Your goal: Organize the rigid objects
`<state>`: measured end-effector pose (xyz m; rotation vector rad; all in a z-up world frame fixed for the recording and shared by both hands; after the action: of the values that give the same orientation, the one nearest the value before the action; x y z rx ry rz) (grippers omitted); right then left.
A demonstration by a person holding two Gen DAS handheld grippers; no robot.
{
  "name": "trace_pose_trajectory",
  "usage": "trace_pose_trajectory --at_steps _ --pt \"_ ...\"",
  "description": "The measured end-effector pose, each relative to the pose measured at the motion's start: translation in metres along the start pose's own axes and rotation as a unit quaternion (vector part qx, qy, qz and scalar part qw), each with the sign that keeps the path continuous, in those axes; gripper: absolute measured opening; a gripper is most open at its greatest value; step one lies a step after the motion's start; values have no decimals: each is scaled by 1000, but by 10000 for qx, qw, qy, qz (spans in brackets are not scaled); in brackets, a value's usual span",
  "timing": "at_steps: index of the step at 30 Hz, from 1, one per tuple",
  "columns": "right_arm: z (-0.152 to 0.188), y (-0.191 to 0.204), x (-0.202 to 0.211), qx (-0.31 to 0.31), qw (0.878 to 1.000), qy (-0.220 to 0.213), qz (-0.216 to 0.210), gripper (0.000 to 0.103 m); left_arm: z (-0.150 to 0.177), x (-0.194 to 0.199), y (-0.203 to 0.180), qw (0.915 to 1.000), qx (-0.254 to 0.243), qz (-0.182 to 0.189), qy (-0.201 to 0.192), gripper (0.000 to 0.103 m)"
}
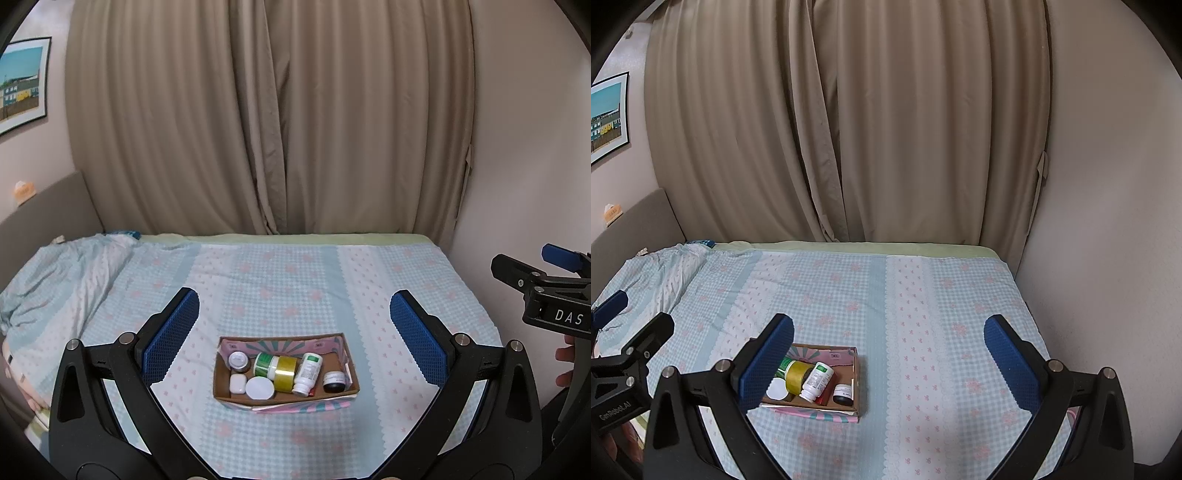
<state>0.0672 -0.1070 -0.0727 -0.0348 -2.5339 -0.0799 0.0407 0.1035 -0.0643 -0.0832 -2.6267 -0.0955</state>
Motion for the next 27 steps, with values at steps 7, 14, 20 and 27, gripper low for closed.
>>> trace_pose_trajectory --at_steps 7,14,20,27 --pt "0 0 0 3 10000 -3 -1 103 0 0 -1 10000 7 18 3 103" --pt "0 0 0 1 10000 -4 -1 103 -1 -3 4 10000 42 71 0 103" --pt "0 0 -1 7 10000 -3 -4 103 -4 -1 1 9998 -153 -1 -137 103" --pt "0 0 -1 -4 10000 -7 -6 103 -8 9 -2 9982 -280 -264 -455 103"
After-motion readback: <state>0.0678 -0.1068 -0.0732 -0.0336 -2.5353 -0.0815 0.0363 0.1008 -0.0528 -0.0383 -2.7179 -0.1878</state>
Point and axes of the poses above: each gripper's, at about its wrist camera, not at the fingertips, and x roughly against the way its jaws point, y to its left, z to its underside, the point moved 4 cm from there along -x, roughly the way its jaws point, and after that the axes turned 4 degrees about -x, right-handed, at the moved point
